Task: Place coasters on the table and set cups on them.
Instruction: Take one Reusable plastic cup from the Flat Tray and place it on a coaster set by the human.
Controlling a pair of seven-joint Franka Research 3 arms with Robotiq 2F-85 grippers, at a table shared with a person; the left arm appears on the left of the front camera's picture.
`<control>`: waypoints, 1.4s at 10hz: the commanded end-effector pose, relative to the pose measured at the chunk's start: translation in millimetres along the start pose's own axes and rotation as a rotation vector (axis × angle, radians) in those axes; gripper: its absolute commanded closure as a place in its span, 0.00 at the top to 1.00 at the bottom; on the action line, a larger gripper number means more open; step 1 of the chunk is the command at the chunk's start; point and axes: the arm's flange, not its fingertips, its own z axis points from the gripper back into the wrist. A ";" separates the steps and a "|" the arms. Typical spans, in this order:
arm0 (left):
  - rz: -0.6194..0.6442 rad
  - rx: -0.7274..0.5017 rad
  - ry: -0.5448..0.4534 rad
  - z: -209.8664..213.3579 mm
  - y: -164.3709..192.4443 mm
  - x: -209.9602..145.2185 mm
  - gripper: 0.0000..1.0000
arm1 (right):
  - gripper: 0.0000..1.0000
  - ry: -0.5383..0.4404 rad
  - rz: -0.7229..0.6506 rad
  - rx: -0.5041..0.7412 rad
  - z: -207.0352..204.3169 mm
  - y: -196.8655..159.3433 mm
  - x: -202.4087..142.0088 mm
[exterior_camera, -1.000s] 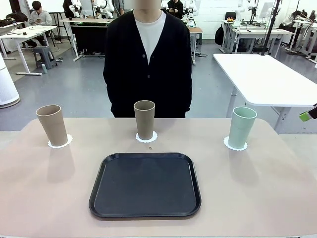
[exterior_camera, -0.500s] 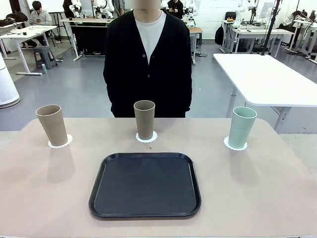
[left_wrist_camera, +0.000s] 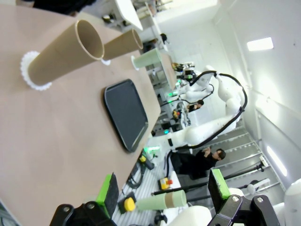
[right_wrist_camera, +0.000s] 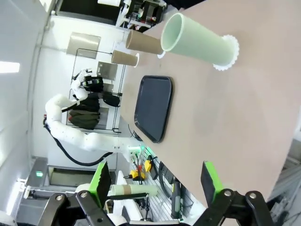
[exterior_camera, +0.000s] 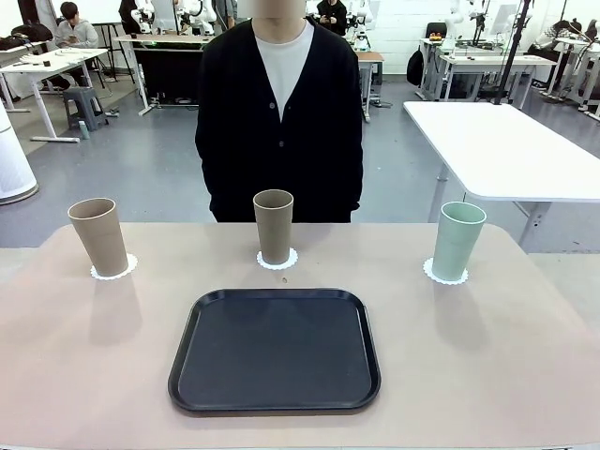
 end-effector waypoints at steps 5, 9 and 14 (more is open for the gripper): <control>0.014 0.008 0.001 0.3 -1.7 0.4 1.00 | 1.00 -0.043 0.009 0.045 26.1 2.3 -3.4; 0.014 0.008 0.001 0.3 -1.7 0.4 1.00 | 1.00 -0.030 -0.008 0.018 23.8 1.0 -11.0; 0.014 0.008 0.001 0.3 -1.7 0.4 1.00 | 1.00 -0.030 -0.008 0.018 23.8 1.0 -11.0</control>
